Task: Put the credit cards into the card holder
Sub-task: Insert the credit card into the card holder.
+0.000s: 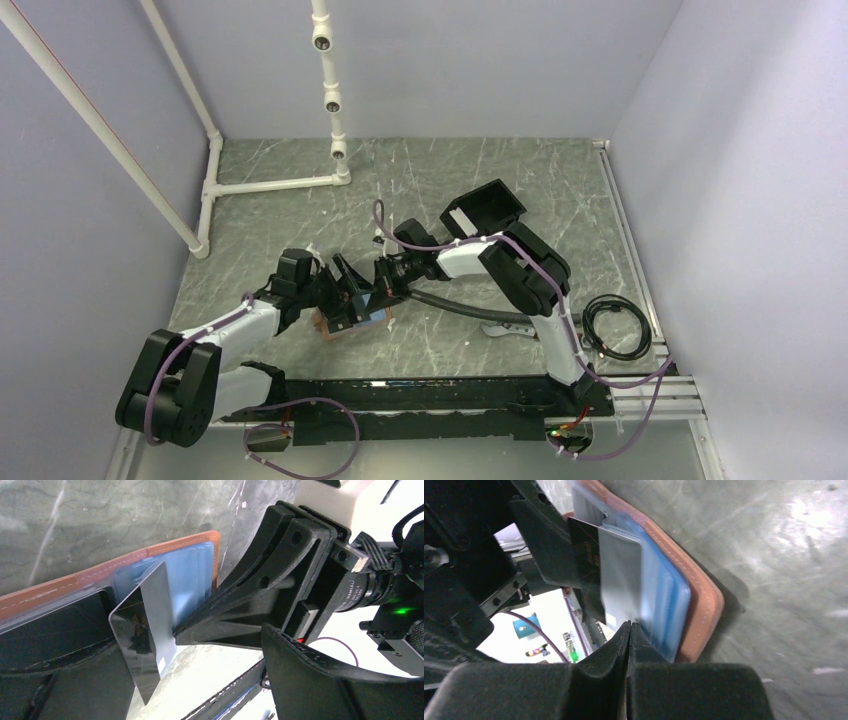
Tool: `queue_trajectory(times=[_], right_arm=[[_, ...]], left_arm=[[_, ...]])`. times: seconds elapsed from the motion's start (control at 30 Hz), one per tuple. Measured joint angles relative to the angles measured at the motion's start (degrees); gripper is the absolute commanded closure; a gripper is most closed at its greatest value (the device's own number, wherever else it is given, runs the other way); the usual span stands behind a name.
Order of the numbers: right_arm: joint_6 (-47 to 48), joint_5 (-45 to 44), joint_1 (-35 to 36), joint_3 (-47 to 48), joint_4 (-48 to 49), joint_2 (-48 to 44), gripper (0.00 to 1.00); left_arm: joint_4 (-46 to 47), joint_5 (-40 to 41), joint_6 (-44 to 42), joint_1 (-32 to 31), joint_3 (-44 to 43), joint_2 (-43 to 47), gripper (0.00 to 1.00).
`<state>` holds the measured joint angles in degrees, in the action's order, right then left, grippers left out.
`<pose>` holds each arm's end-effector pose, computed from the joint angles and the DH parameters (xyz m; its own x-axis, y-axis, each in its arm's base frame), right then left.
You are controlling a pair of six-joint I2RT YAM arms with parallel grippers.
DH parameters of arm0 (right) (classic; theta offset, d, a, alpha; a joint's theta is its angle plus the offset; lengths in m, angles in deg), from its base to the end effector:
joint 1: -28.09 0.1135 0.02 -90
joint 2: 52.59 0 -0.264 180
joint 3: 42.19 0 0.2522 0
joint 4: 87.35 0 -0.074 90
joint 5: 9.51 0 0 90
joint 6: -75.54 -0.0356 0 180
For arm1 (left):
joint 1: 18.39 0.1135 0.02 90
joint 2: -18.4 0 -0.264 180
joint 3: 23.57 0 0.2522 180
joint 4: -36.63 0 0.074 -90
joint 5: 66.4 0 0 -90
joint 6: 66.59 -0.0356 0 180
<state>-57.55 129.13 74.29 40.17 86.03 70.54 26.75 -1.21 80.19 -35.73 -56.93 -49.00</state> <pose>0.2723 0.3226 0.0981 -0.9381 -0.3260 -0.1170 -0.2571 0.4291 0.8659 0.1904 -0.0751 0.1423 -0.8304 -0.5362 -0.1511 -0.2476 0.5983 -0.7621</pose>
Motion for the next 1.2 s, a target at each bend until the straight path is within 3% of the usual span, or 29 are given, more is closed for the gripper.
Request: queue_trajectory(times=[0.23, 0.7, 0.8, 0.9, 1.07, 1.17, 1.2], right_arm=[[0.13, -1.6, -0.74, -1.14, 0.13, -0.26, 1.0], [-0.37, -1.09, -1.27, -2.51, 2.43, -0.46, 1.0], [-0.24, -1.03, -1.27, -2.45, 2.38, -0.46, 1.0], [-0.17, -0.98, -1.27, -2.4, 2.36, -0.46, 1.0], [0.04, -0.92, -1.27, -2.34, 2.23, -0.44, 1.0], [0.46, -0.76, -1.29, -2.08, 1.77, -0.46, 1.0], [0.68, -0.74, -1.31, -1.86, 1.29, -0.5, 0.96]], left_arm=[[-2.29, -0.07, -0.15, 0.0, -0.48, 1.44, 0.01], [-23.52, 6.25, -2.78, 0.0, -5.88, 7.5, 0.01], [-25.42, 6.95, -3.54, 0.0, -6.29, 7.63, 0.08], [-25.46, 6.82, -4.02, 0.0, -6.6, 6.32, 0.25], [-23.39, 6.71, -4.92, -0.02, -6.86, 4.0, 0.41], [-23.1, 6.93, -5.11, -0.17, -7.72, 2.82, 0.46], [-23.08, 7.06, -5.25, -0.26, -8.11, 2.45, 0.47]])
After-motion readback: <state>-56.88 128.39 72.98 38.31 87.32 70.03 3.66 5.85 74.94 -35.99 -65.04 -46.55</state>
